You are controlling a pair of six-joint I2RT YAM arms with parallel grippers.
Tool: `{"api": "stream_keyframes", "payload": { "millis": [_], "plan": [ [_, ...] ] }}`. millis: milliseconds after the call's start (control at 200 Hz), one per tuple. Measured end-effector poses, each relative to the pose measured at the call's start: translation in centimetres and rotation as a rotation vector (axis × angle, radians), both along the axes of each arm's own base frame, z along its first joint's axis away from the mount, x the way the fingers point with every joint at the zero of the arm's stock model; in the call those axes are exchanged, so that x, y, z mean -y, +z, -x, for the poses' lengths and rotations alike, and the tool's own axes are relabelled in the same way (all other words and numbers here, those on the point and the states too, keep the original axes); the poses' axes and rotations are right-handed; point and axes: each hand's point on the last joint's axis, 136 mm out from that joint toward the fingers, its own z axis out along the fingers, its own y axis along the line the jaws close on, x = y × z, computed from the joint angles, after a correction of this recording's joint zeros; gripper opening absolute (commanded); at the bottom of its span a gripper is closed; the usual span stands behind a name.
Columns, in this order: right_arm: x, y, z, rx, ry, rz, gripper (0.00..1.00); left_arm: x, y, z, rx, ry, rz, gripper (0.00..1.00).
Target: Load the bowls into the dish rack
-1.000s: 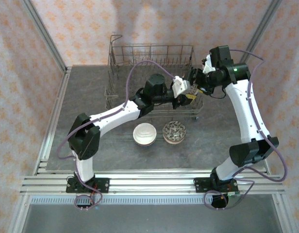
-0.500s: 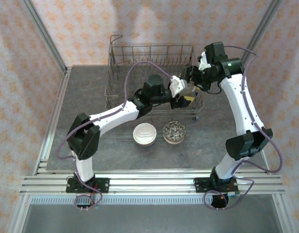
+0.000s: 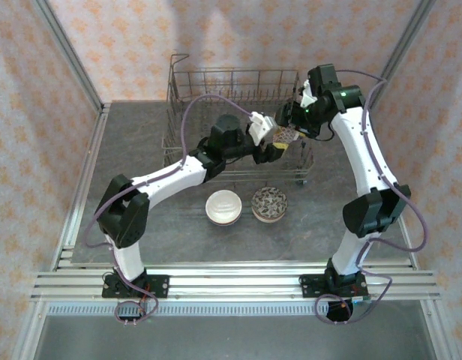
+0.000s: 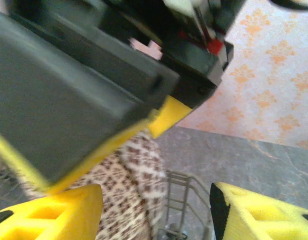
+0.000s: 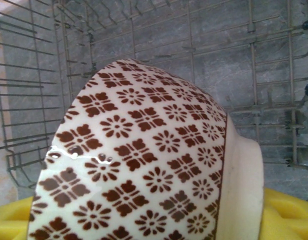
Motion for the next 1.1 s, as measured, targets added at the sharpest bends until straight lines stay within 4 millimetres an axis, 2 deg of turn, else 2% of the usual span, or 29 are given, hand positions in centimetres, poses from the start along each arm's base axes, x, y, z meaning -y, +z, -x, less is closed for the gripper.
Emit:
{"api": "stream_keyframes", "payload": {
  "millis": [110,225,370,480,656,1096],
  "plan": [
    [0.3,-0.7,-1.0,-0.004,-0.004,0.036,0.29,-1.9,1.7,-0.3,0.012,0.047,0.037,0.63],
    [0.5,-1.5,-2.3,-0.006,-0.008,0.071,0.29,-4.0,3.8,0.3,0.021,0.082,0.093,0.63],
    [0.8,-2.7,-3.8,-0.013,-0.005,0.113,0.29,-6.4,5.1,0.7,0.030,0.134,0.127,0.63],
    [1.1,-3.6,-4.7,-0.016,-0.004,0.152,0.27,-7.9,5.0,0.7,0.028,0.179,0.131,0.64],
    [1.6,-4.8,-5.8,-0.024,-0.003,0.207,0.27,-9.6,3.6,0.3,0.008,0.243,0.112,0.64],
    [3.2,-6.1,-7.3,-0.014,0.016,0.342,0.27,-10.5,2.5,0.3,-0.008,0.285,0.086,0.63]
  ]
}}
